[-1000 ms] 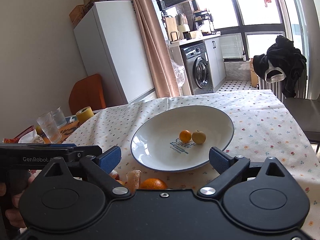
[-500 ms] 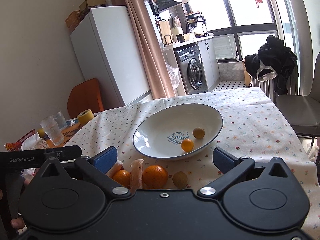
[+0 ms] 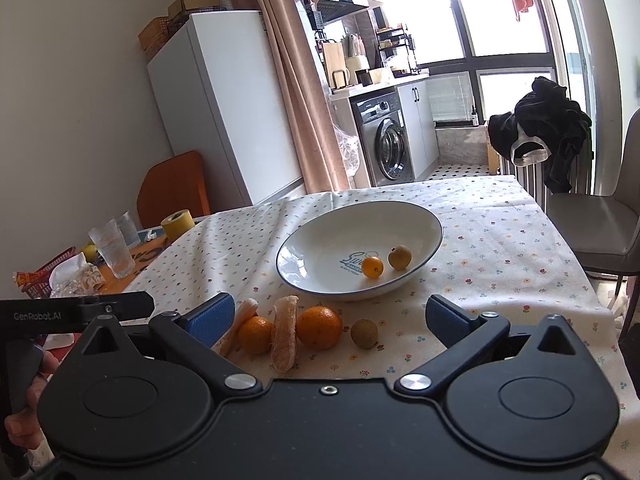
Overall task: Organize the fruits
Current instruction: 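Withdraw both open tools from the bowl back toward the fruit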
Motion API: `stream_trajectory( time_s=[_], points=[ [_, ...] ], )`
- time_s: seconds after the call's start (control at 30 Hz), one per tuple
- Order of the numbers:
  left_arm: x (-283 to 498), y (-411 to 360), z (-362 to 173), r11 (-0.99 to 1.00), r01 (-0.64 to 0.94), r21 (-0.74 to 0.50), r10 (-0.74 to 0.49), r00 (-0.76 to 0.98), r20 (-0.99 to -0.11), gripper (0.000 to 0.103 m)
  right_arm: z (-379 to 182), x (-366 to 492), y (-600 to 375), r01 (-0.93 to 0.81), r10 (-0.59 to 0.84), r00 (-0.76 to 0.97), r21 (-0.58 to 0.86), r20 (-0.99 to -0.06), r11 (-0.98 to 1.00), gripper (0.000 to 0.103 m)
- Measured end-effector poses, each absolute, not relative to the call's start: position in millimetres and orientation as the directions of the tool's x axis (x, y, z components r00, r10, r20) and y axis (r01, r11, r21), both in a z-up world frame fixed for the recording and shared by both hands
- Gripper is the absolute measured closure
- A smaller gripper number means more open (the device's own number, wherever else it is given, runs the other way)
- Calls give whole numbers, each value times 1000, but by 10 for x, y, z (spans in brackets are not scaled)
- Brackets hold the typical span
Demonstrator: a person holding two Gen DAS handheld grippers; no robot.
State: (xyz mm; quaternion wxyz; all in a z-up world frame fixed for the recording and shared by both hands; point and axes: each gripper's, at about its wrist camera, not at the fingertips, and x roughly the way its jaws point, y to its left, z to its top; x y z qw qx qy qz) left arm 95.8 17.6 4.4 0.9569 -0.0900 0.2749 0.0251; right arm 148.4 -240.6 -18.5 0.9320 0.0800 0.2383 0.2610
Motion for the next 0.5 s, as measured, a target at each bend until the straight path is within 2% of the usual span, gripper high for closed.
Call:
stream_trajectory(
  time_s=[0.5],
  points=[
    [776, 302, -13, 975, -110, -191, -11, 841, -541, 10, -202, 1346, -2367, -485, 568, 704, 295, -426, 823, 0]
  ],
)
